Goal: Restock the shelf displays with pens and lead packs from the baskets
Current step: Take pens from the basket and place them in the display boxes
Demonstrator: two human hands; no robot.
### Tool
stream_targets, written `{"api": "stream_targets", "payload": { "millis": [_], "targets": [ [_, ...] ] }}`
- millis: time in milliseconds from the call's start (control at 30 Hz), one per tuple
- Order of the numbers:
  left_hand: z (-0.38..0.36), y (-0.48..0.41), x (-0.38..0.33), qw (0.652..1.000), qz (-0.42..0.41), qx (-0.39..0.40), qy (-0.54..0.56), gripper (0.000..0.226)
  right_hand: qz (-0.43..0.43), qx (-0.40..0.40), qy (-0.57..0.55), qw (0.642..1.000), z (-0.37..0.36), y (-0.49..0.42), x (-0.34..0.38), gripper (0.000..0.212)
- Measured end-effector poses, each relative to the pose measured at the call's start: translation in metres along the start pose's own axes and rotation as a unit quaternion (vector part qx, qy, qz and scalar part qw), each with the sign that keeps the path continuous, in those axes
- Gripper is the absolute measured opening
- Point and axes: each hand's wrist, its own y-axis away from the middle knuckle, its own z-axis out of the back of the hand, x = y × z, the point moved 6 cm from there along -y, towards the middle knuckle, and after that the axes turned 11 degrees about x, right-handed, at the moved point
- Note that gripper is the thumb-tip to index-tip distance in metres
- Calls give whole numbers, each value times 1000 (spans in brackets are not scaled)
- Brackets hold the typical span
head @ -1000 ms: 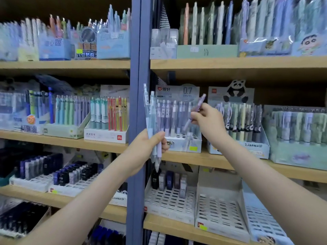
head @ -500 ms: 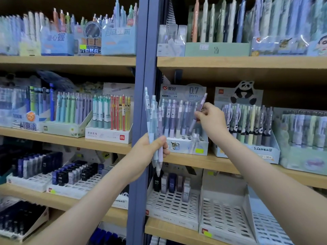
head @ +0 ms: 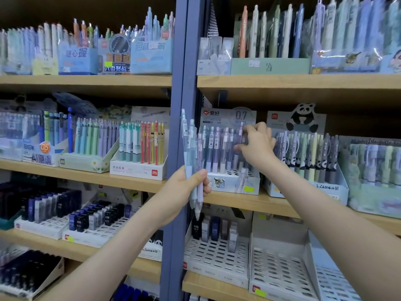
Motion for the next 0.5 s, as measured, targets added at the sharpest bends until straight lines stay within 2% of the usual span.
{"api": "stream_targets", "payload": {
  "millis": [133,500],
  "targets": [
    [-1,0,-2,1000,-6,4,-3,21,39,5,17,999,-1,-1,-1,62],
    [-4,-2,3,1000,-7,12,5,21,98,35,72,992,-8,-8,-5,59]
  ]
}}
